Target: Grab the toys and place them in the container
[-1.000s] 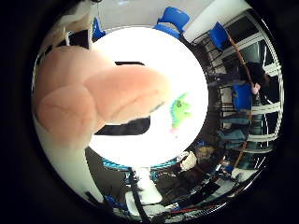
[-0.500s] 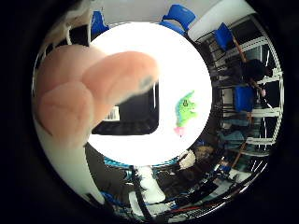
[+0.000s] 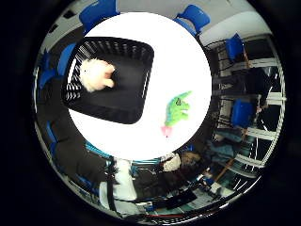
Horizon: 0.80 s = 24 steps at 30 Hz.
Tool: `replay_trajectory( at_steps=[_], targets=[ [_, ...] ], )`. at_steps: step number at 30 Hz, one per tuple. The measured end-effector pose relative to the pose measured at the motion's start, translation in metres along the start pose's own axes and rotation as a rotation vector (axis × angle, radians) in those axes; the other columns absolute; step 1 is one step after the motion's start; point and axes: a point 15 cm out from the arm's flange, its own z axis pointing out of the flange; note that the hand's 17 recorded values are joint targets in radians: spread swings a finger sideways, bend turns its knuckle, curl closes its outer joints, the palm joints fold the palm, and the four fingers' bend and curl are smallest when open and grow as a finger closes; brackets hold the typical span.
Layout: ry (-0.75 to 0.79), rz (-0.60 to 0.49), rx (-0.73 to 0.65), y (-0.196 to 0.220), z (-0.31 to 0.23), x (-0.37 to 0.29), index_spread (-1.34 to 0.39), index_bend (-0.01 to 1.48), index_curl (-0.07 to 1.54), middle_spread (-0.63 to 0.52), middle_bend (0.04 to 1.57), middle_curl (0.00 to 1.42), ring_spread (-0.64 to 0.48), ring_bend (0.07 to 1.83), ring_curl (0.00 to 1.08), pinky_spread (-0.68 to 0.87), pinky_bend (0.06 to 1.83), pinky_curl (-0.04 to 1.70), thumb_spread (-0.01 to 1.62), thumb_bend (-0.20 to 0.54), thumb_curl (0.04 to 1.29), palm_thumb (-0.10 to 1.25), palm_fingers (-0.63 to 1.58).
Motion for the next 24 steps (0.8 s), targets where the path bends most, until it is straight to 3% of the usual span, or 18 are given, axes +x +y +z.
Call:
replay_trajectory(
  at_steps=[12,17,24],
  targets=[
    [0.302,0.009,-0.190,0.093,-0.035,0.146,-0.40,0.15,0.29,0.01,0.27,0.32,0.20,0.23,0.23,0.41,0.26,0.34,1.06,-0.025,0.31,0.55,0.05],
    [0.336,-0.016,-0.248,0.125,-0.041,0.186,-0.40,0.15,0.27,0.01,0.24,0.32,0.20,0.23,0.24,0.41,0.27,0.34,1.05,-0.023,0.31,0.56,0.04],
    [0.440,-0.016,-0.291,0.135,-0.034,0.229,-0.40,0.16,0.27,0.01,0.22,0.33,0.20,0.21,0.25,0.41,0.26,0.33,1.06,-0.018,0.31,0.59,0.05]
  ],
)
